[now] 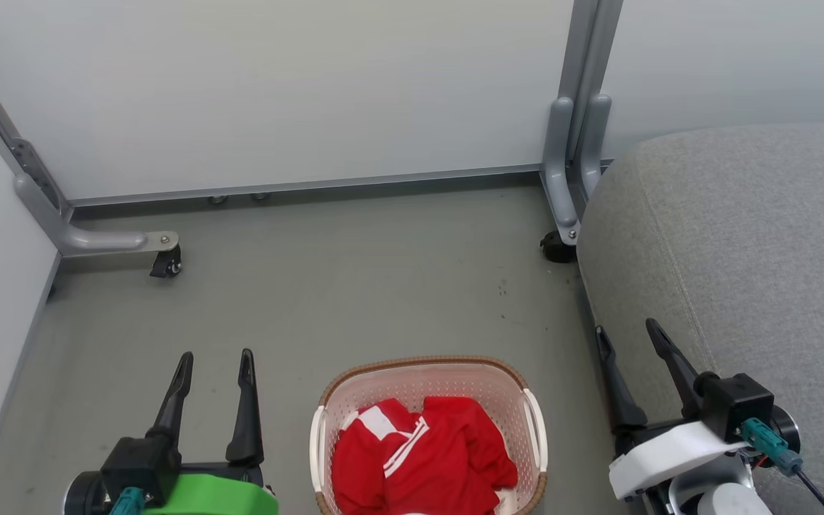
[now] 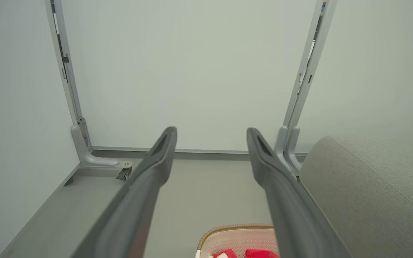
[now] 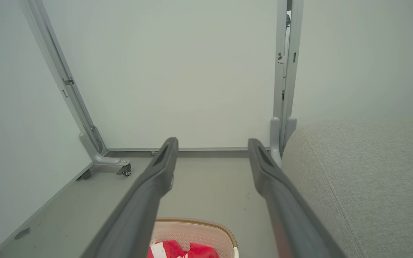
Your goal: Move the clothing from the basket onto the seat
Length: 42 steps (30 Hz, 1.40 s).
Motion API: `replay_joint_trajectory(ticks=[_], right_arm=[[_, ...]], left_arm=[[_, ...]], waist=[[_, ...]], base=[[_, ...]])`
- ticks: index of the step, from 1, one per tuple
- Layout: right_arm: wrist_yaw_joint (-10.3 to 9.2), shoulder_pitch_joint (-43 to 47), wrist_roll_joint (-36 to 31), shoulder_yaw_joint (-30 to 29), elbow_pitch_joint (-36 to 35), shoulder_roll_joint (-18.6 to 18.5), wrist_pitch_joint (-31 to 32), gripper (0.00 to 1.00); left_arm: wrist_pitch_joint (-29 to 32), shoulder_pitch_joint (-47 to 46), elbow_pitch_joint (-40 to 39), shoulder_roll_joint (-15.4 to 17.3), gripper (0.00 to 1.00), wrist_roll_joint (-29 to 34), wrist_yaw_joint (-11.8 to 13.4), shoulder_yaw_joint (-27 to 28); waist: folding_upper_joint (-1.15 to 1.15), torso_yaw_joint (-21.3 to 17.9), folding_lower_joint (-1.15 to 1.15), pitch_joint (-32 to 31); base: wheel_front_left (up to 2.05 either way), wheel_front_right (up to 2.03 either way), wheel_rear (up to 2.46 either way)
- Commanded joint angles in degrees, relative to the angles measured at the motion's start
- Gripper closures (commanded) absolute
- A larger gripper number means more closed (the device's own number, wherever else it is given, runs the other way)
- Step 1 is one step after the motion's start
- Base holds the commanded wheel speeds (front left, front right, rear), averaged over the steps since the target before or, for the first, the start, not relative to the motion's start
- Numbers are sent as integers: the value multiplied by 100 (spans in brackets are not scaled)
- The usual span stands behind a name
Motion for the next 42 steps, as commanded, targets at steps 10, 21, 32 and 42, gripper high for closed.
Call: replay_joint_trajectory(ticks=[10, 21, 32, 42], right_arm=[[2, 85, -566, 32, -161, -35, -157, 0], [1, 121, -958, 52, -191, -38, -251, 0], [1, 129, -946, -50, -203, -37, -249, 0], [1, 137, -882, -85, -169, -37, -249, 0]], left_arm=[[-149, 107, -36, 42, 0, 324, 23, -68], [-243, 142, -63, 45, 0, 501, -116, -110], [-237, 145, 78, 45, 0, 420, -141, -91], [-237, 139, 103, 44, 0, 527, -235, -137]], waist=[[0, 24, 0, -25], [0, 40, 0, -32], [0, 28, 0, -49], [0, 15, 0, -34]], base=[[0, 0, 0], [0, 0, 0], [0, 0, 0], [0, 0, 0]])
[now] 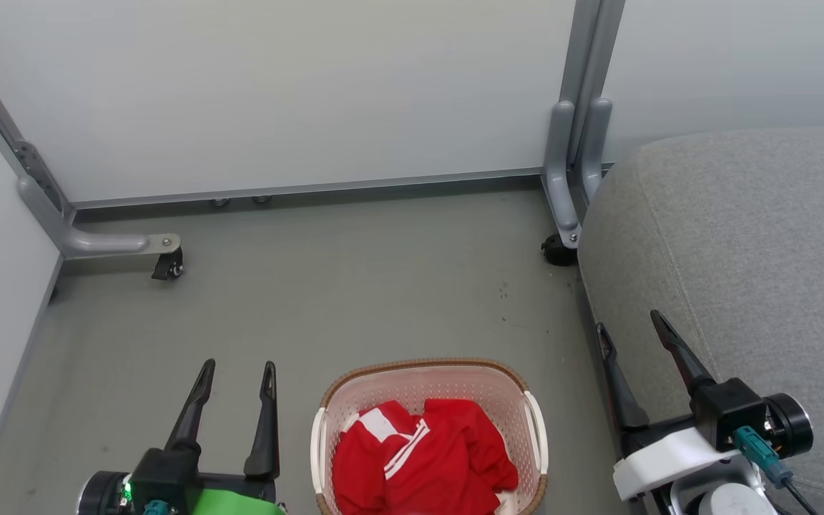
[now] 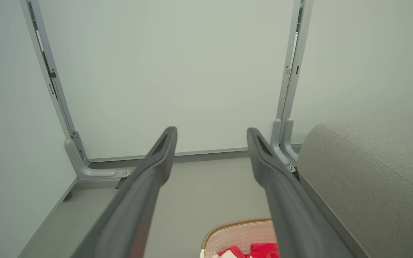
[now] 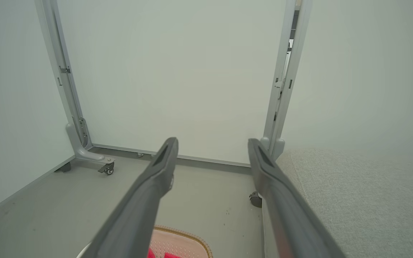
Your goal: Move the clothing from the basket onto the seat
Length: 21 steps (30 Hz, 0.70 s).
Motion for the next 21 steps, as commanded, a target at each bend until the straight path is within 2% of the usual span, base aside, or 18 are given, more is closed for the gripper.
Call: replay_joint_trajectory(ticks=[1, 13, 21], right_arm=[[0, 89, 39, -10, -2, -26, -18, 0], [0, -110, -22, -268, 18, -22, -18, 0], [0, -546, -168, -384, -114, -23, -18, 0]], left_arm=[[-2, 55, 38, 34, 0, -6, -36, -3], [-2, -172, 431, 32, 0, 106, -176, -184], [-1, -915, 1224, 43, 0, 405, -268, -466]], waist=[[0, -5, 0, 9], [0, -92, 0, 431], [0, -137, 0, 1406]], base=[[0, 0, 0], [0, 0, 0], [0, 0, 0]])
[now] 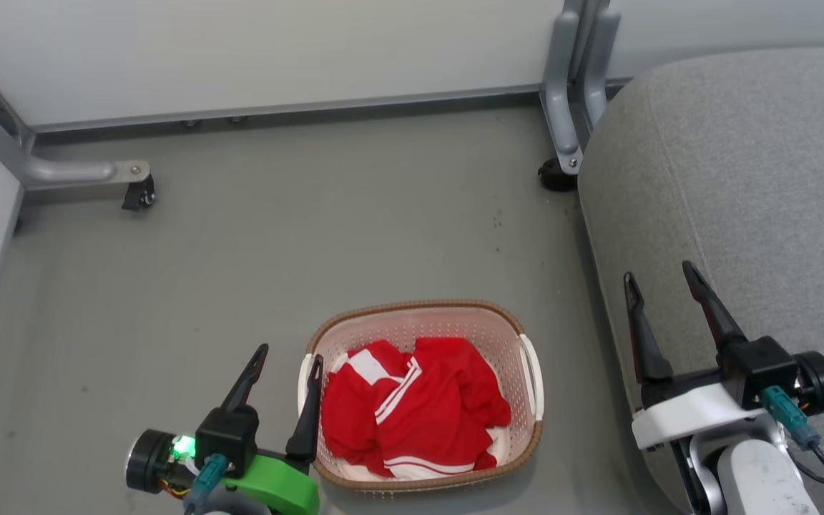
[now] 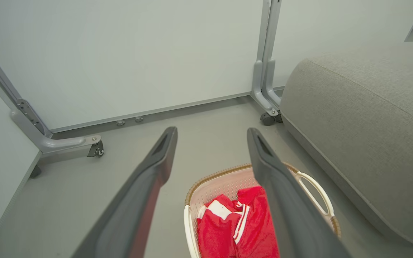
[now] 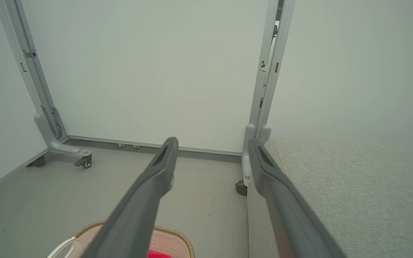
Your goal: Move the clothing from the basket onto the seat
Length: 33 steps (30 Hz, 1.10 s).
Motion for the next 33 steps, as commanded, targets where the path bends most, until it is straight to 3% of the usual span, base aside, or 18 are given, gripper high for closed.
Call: replay_joint_trajectory(ticks=[1, 11, 26, 33], right_arm=[[0, -153, -51, -13, -54, -20, -18, 0], [0, -828, -180, 3, -269, -19, -18, 0], [0, -1488, 74, 98, -607, -17, -17, 0], [-1, -1772, 31, 277, -760, -22, -17, 0]], left_arm=[[1, -243, 156, 47, 0, 37, -36, -54], [0, -1720, 1463, 507, 0, 834, -81, -1358], [0, -3522, 2653, 1027, 0, 836, -84, -2627], [2, -4353, 3325, 1111, 0, 1089, -78, -3137]], waist=[[0, -53, 0, 619], [0, -180, 0, 1847], [0, -602, 0, 3287], [0, -718, 0, 3919]], base=[[0, 0, 0], [0, 0, 0], [0, 0, 0], [0, 0, 0]])
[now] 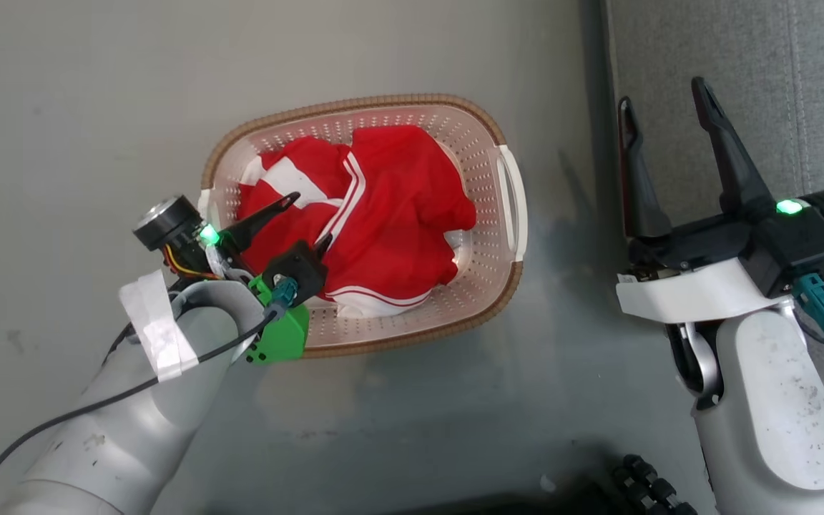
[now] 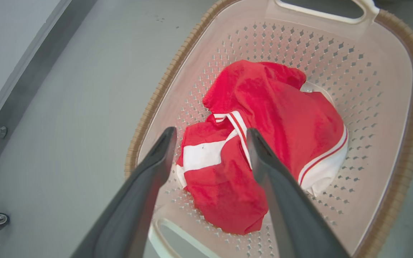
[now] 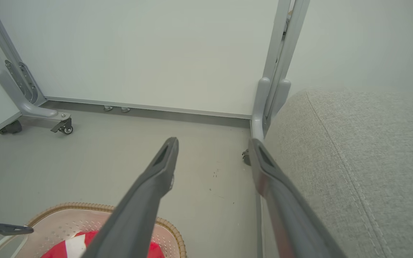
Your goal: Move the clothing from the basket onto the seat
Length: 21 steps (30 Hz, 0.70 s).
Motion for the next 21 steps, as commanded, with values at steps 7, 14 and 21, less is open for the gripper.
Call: replay_joint_trajectory(ticks=[7, 14, 21], right_arm=[[-2, -352, 19, 114, -176, -19, -18, 0], [-2, -416, 86, 169, -209, -18, -18, 0], [-2, -508, 224, 309, -207, -20, -18, 0]], left_arm=[[2, -807, 712, -47, 0, 85, -10, -537], [2, -1246, 1253, -105, 0, -104, -11, -1248], [3, -1619, 1938, -214, 0, -562, -11, -1601]], waist=[[0, -304, -1, 1009], [0, -362, -1, 1305], [0, -464, -1, 1500]], base=[[0, 0, 0], [0, 0, 0], [0, 0, 0]])
